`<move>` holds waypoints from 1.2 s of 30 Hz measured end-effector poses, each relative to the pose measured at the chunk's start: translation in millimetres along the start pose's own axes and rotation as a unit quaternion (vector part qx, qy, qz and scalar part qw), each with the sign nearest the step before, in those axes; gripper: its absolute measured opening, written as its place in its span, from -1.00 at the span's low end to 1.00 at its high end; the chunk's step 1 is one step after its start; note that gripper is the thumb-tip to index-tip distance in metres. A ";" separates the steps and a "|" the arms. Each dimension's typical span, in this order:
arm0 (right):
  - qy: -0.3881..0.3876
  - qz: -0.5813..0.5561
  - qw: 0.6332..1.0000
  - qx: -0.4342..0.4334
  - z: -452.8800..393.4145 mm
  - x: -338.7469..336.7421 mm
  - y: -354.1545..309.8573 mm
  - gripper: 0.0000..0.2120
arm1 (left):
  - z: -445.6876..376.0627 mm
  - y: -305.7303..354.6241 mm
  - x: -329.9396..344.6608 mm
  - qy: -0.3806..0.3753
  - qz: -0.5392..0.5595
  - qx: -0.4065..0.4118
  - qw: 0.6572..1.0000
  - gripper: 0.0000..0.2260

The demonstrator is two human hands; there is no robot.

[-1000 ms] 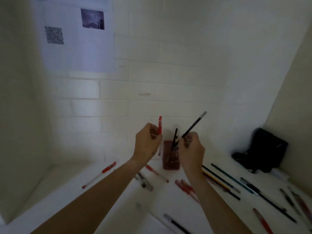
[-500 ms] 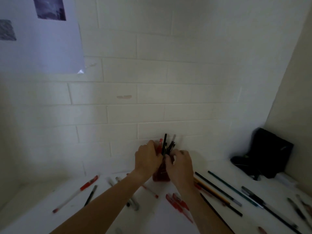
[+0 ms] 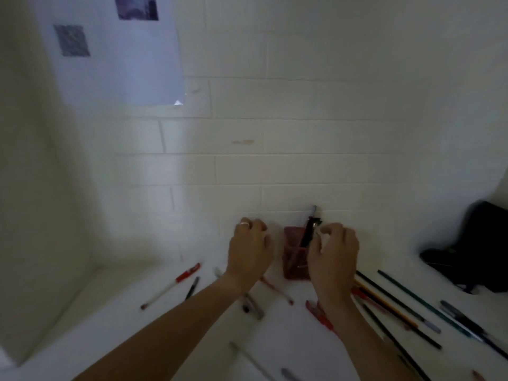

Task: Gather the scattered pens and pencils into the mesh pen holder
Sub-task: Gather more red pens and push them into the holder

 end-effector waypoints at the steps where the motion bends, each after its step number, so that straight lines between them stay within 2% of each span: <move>1: 0.001 -0.003 0.999 -0.039 11.7 -5.3 -13.8 -0.91 | 11.8 -20.7 -6.9 -0.030 -0.048 -0.022 0.998 -0.72; 2: -0.040 -0.014 0.996 -0.075 25.4 -0.1 -26.8 -0.94 | 24.9 -41.0 -16.7 -0.062 -0.104 -0.046 0.992 -0.67; 5: -0.268 -0.024 0.957 -0.111 79.1 54.5 -43.9 -0.94 | 70.9 -112.1 -31.5 -0.186 -0.222 -0.131 0.948 -0.38; 7: -0.363 0.030 0.925 -0.109 114.5 90.1 -44.2 -0.74 | 99.8 -145.1 -31.8 -0.274 -0.197 -0.180 0.924 -0.17; 9: -0.405 0.075 0.908 -0.075 137.7 112.9 -41.8 -0.60 | 117.6 -153.1 -31.3 -0.331 -0.158 -0.188 0.911 -0.17; 11: -0.397 0.097 0.911 -0.059 150.3 121.0 -48.8 -0.61 | 123.1 -146.0 -36.4 -0.338 -0.168 -0.164 0.911 -0.30; 14: -0.370 0.113 0.922 -0.023 158.9 124.2 -59.2 -0.69 | 125.2 -137.7 -46.1 -0.301 -0.137 -0.170 0.928 -0.70; 18: -0.407 0.144 0.900 0.064 167.1 134.4 -56.9 -0.74 | 127.0 -135.3 -52.2 -0.285 -0.096 -0.220 0.928 -0.73; 23: -0.406 0.202 0.889 0.067 168.4 130.6 -58.7 -0.77 | 123.7 -120.0 -52.6 -0.279 -0.102 -0.209 0.932 -0.85; 26: -0.404 0.158 0.895 0.102 156.5 118.5 -56.0 -0.71 | 116.4 -106.4 -53.1 -0.251 -0.082 -0.202 0.943 -0.80; 29: -0.370 0.042 0.921 0.117 115.8 89.9 -56.9 -0.80 | 89.6 -84.5 -55.6 -0.185 -0.023 -0.174 0.967 -0.82; 31: -0.338 -0.067 0.929 0.135 83.2 59.5 -58.6 -0.85 | 64.4 -64.1 -58.6 -0.111 0.055 -0.146 0.982 -0.88; 33: -0.264 -0.137 0.945 0.136 46.9 24.7 -55.9 -0.89 | 37.3 -39.1 -66.5 -0.025 0.137 -0.115 0.983 -0.89; 36: -0.141 -0.165 0.969 0.119 3.7 -12.9 -42.7 -0.91 | -2.2 -4.9 -78.2 0.091 0.217 -0.073 0.969 -0.93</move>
Point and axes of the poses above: each hand's wrist, its own z-axis away from the middle knuckle, its own x-axis out of the palm, y = z × x, the point moved 10 cm from there along -z, towards the middle knuckle, and after that the axes turned 12 degrees about x, right-handed, at the moved point
